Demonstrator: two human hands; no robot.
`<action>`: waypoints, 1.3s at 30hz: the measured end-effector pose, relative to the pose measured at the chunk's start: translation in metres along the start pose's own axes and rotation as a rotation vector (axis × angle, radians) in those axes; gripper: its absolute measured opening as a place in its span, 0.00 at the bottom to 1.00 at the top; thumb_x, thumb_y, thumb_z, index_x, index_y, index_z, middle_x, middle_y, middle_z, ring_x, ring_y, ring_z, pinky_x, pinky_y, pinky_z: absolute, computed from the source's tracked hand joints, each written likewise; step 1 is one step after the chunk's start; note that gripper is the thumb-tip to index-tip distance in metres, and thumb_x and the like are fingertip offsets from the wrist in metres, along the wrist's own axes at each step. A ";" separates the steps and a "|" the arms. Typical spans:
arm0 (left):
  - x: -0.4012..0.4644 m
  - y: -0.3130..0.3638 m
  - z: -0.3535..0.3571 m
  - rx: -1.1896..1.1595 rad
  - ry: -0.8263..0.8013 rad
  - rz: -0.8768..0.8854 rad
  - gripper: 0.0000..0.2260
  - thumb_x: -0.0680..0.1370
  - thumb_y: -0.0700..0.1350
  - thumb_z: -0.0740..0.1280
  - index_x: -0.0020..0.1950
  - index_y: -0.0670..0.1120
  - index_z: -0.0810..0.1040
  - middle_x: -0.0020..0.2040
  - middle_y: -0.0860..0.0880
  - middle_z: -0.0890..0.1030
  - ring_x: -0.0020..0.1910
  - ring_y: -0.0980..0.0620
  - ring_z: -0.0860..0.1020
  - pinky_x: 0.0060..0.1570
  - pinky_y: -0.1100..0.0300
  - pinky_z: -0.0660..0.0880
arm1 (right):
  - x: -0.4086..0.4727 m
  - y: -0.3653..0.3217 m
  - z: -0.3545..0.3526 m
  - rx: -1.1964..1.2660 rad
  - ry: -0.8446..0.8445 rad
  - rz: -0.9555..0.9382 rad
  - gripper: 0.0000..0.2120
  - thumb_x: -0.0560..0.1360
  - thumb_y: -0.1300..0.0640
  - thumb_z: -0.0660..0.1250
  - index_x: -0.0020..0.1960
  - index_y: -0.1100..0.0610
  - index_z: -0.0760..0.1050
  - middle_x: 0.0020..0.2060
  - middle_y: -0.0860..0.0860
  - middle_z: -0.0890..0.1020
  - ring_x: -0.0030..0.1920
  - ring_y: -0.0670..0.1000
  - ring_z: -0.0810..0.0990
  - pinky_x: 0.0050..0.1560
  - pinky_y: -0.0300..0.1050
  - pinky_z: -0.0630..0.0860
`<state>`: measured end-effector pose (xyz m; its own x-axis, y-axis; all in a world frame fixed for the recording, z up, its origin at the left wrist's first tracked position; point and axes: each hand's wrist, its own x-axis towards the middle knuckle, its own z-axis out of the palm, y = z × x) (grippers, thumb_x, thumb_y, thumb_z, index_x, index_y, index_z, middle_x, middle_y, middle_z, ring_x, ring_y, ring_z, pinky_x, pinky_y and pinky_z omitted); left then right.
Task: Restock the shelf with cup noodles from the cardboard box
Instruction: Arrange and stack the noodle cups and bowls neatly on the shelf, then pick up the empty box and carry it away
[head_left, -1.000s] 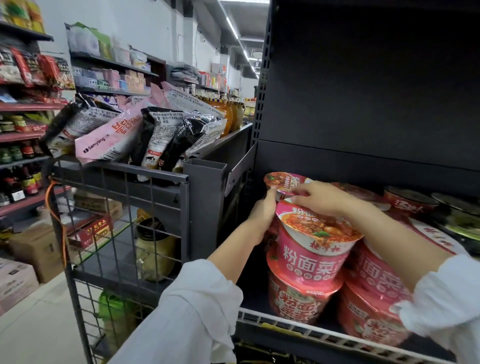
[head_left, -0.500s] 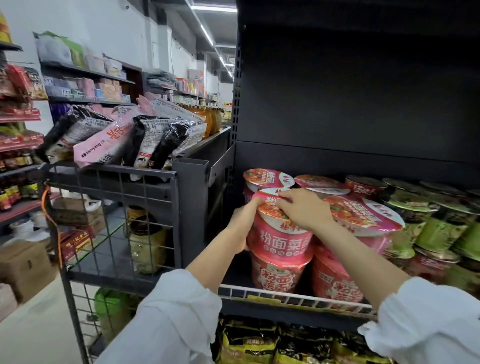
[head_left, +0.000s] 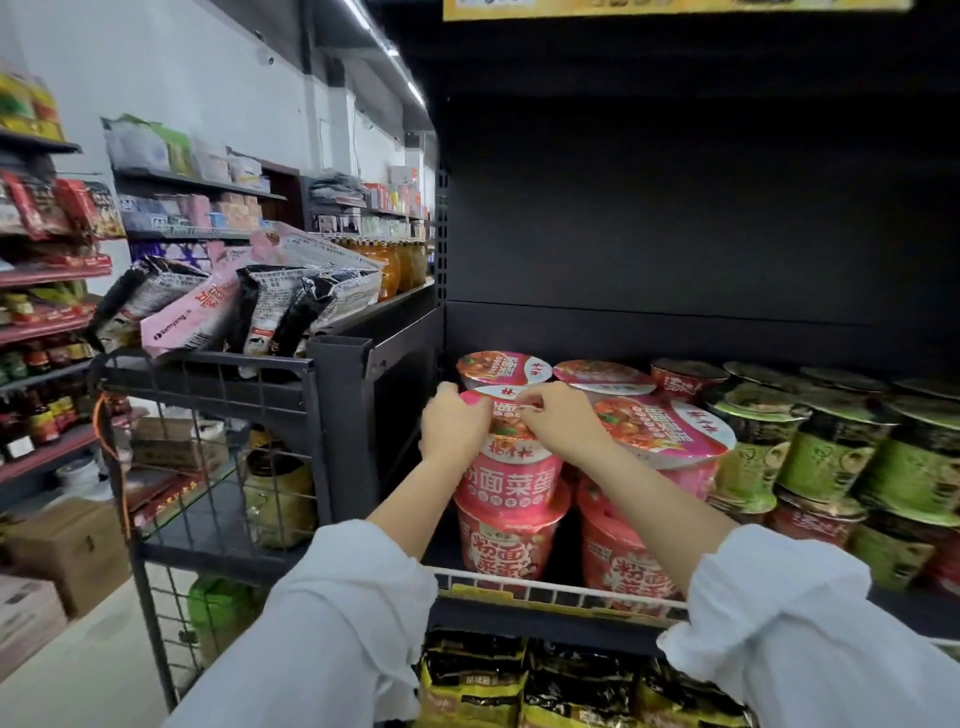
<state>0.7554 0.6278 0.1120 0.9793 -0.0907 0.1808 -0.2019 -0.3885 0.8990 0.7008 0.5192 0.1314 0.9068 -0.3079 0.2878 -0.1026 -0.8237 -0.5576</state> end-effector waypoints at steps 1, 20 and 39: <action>-0.006 0.004 0.001 0.174 0.055 0.079 0.20 0.76 0.49 0.62 0.67 0.44 0.69 0.65 0.43 0.72 0.63 0.42 0.72 0.60 0.47 0.70 | -0.004 0.003 -0.003 0.016 0.002 -0.028 0.15 0.78 0.60 0.61 0.63 0.59 0.76 0.61 0.53 0.79 0.58 0.51 0.78 0.51 0.38 0.71; -0.226 0.079 0.117 0.527 -0.009 0.662 0.11 0.78 0.48 0.61 0.57 0.47 0.78 0.48 0.48 0.83 0.49 0.47 0.80 0.46 0.53 0.76 | -0.191 0.160 -0.139 0.033 0.173 -0.128 0.12 0.78 0.61 0.59 0.57 0.56 0.78 0.50 0.50 0.81 0.45 0.48 0.77 0.44 0.39 0.69; -0.559 0.126 0.378 0.435 -0.698 0.679 0.09 0.78 0.46 0.60 0.46 0.44 0.79 0.46 0.45 0.82 0.46 0.43 0.79 0.41 0.55 0.74 | -0.524 0.415 -0.292 -0.179 0.189 0.591 0.12 0.76 0.61 0.61 0.57 0.58 0.78 0.48 0.56 0.82 0.48 0.57 0.79 0.48 0.48 0.77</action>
<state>0.1785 0.2826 -0.0267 0.4644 -0.8631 0.1984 -0.8250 -0.3403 0.4512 0.0634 0.1993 -0.0238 0.5906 -0.7990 0.1130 -0.6444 -0.5513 -0.5300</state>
